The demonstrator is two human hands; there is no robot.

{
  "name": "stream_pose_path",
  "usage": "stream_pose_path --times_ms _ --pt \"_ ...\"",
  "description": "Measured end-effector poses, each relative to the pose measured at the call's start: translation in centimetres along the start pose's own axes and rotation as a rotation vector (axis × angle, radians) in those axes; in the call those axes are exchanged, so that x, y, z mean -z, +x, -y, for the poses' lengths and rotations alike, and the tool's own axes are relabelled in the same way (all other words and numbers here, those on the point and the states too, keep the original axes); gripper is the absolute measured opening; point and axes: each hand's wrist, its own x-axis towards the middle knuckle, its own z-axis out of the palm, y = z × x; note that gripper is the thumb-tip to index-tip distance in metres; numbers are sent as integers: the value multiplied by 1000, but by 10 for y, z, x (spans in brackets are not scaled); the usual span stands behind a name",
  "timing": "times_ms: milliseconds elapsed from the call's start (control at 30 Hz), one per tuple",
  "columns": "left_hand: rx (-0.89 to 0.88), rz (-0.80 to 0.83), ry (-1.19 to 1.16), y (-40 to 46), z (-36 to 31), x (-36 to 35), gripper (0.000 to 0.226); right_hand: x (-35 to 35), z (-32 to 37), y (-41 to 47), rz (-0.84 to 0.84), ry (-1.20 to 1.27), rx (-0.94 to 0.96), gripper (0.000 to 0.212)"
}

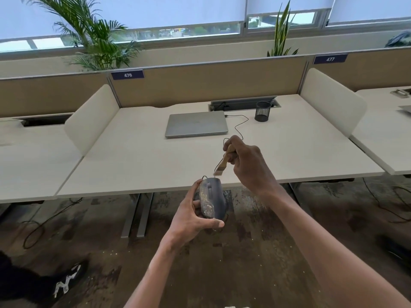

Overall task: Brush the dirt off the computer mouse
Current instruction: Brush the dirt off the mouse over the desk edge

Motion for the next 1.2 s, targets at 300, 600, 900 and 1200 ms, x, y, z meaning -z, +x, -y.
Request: stream_pose_path --times_ms 300,600,900,1200 --pt "0 13 14 4 6 3 136 -3 0 0 36 71 0 34" --pt "-56 -15 23 12 10 9 132 -4 -28 -12 -86 284 -244 35" --pt "-91 -37 4 19 18 10 126 1 -41 -36 -196 566 -470 41" --pt "-97 -79 2 18 23 13 127 -6 -39 -76 -72 724 -597 30"
